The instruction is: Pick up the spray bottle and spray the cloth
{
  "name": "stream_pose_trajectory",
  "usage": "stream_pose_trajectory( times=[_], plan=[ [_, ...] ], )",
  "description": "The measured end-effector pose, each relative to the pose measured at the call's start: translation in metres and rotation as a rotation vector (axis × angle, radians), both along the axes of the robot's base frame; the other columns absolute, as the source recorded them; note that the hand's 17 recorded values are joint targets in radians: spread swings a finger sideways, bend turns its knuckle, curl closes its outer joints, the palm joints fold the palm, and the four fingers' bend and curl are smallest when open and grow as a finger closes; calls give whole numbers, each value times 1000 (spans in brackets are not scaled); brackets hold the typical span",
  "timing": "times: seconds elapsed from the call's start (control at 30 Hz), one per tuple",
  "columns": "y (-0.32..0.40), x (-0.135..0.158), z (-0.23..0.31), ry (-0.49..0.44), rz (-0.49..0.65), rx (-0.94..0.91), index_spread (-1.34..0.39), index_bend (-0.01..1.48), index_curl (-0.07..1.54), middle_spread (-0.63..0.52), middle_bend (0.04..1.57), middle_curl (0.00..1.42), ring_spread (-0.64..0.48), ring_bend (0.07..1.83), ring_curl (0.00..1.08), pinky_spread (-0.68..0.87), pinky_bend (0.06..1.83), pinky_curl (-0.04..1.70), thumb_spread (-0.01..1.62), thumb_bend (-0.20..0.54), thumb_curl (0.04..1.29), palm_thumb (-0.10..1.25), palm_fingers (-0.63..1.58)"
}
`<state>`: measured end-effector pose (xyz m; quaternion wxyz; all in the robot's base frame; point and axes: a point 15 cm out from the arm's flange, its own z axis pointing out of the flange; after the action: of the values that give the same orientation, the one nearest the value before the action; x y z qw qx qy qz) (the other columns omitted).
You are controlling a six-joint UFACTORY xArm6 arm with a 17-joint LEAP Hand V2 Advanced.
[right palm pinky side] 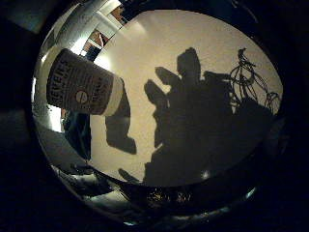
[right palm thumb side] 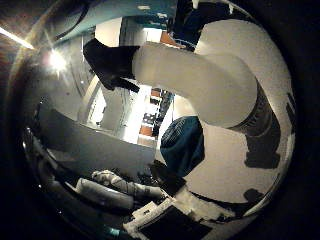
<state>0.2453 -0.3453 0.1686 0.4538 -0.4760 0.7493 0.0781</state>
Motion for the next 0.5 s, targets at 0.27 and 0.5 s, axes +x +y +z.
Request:
stream_pose_trajectory(
  times=[0.27,0.5],
  plan=[
    [11,17,-3,-1,25,18,-160,146,259,218,242,332,276,357,262,446,596,171,964,-29,291,471,53],
    [25,38,-5,-9,26,81,-136,149,254,234,247,334,268,407,267,445,685,167,956,-29,290,450,85]
  ],
)
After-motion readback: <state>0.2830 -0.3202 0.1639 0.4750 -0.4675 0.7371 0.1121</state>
